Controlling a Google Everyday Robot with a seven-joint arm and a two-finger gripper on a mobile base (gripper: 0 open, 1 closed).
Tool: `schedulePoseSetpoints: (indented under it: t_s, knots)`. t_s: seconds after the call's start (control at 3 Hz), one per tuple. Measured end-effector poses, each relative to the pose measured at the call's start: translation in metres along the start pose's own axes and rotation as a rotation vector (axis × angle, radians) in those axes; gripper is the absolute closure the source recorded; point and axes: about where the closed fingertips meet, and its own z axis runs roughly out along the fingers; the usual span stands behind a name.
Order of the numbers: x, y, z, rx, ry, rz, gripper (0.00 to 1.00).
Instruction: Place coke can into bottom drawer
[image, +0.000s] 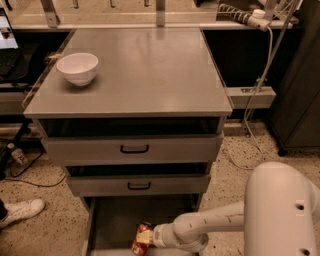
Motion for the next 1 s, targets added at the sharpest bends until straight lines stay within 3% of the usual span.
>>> schedulePoseSetpoints:
  t_s: [1.0]
  knots:
    - [0.002,-0.032,0.072,-0.003,0.116,0.040,1.00]
